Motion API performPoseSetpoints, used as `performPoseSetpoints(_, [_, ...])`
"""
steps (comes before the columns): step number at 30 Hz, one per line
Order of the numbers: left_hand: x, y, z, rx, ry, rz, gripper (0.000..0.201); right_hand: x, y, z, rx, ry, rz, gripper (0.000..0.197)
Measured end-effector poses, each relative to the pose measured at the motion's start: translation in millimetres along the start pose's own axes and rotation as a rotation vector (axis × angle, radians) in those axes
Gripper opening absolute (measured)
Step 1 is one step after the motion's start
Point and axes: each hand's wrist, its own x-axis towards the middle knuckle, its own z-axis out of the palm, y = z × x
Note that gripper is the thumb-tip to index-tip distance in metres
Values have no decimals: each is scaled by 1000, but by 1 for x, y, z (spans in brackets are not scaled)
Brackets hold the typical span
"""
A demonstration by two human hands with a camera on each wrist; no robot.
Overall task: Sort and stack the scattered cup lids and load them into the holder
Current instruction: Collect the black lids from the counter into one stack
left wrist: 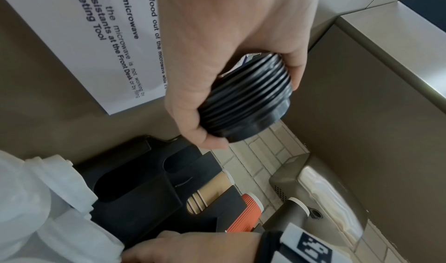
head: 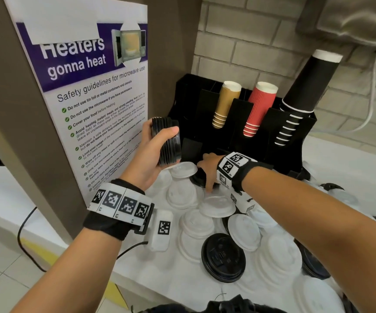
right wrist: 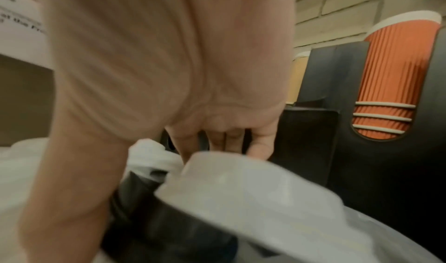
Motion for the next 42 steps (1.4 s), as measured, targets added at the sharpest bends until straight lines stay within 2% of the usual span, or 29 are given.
performPoseSetpoints(5, [2, -1, 0, 5, 0, 6, 41, 4, -3, 7, -71, 48, 23, 101])
performPoseSetpoints(9, [3, -3, -2, 9, 7, -4, 45, 1, -1, 5, -23, 27, -22, 101])
performPoseSetpoints(12, [4, -6, -1, 23, 14, -11, 58, -10, 10, 3, 174, 83, -59, 88])
performPoseSetpoints(15, [6, -12, 1, 30, 20, -31, 65, -22, 25, -1, 394, 135, -87, 93])
performPoseSetpoints(20, [8, -22, 8, 31, -4, -58, 57, -47, 37, -2, 804, 297, -193, 83])
performPoseSetpoints(24, [5, -28, 16, 39, 4, -48, 50, -71, 37, 4, 1193, 356, -310, 67])
performPoseSetpoints(27, [0, -32, 23, 57, -38, -58, 46, -86, 36, 8, 1373, 382, -382, 65])
performPoseSetpoints(30, [-4, -35, 32, 52, -125, -94, 46, -96, 32, 11, 1367, 396, -428, 69])
performPoseSetpoints(32, [-6, -35, 36, 55, -158, -114, 54, -100, 30, 14, 1354, 410, -438, 71])
performPoseSetpoints(42, [-14, -42, 49, 86, -208, -119, 52, -113, 30, 27, 1379, 489, -458, 72])
